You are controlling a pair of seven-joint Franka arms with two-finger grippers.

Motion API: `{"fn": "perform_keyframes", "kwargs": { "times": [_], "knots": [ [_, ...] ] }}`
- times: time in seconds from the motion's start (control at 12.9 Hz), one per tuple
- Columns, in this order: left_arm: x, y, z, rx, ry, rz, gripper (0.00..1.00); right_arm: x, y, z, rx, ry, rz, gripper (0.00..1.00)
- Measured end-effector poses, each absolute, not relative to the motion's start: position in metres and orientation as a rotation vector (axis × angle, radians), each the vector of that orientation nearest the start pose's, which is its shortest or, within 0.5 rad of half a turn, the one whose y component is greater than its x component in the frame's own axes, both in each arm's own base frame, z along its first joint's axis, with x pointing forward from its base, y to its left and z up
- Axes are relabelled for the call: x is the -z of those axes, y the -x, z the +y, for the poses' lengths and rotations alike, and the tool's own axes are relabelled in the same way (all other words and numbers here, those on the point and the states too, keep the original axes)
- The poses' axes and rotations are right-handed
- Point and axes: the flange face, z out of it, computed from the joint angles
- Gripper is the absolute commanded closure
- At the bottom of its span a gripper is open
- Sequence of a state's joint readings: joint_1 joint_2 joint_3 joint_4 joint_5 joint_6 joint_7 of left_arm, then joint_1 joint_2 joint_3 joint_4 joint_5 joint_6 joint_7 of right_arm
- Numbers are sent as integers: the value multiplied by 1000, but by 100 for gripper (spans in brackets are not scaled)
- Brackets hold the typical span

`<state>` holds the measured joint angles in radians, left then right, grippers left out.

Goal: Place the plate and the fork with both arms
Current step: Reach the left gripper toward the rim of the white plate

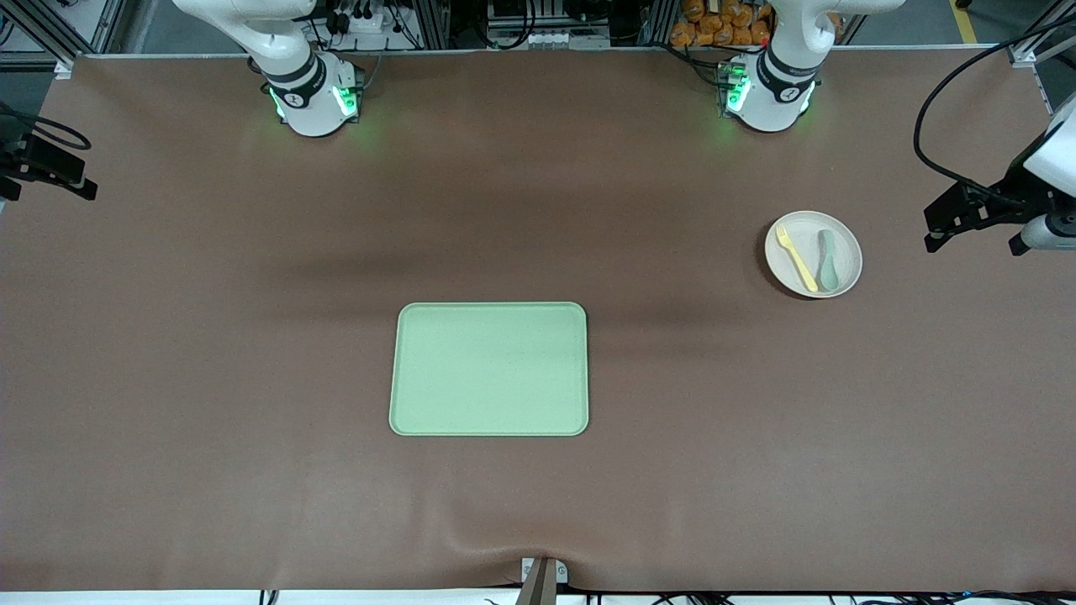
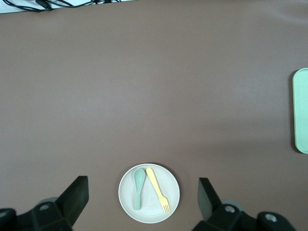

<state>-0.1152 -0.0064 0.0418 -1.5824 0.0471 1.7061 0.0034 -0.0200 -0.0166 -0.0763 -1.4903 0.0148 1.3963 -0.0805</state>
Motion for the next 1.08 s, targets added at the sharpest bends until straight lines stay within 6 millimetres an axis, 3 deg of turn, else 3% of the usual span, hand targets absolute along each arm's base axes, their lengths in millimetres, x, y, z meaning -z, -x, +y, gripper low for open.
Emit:
{"fn": "perform_keyframes", "kwargs": {
  "times": [0.54, 1.08],
  "knots": [
    [-624, -568, -23, 165, 3104, 87, 0, -656, -529, -50, -119, 3117, 22, 0],
    [-552, -598, -5, -31, 3136, 76, 0, -657, -528, -51, -116, 3117, 25, 0]
  ]
}}
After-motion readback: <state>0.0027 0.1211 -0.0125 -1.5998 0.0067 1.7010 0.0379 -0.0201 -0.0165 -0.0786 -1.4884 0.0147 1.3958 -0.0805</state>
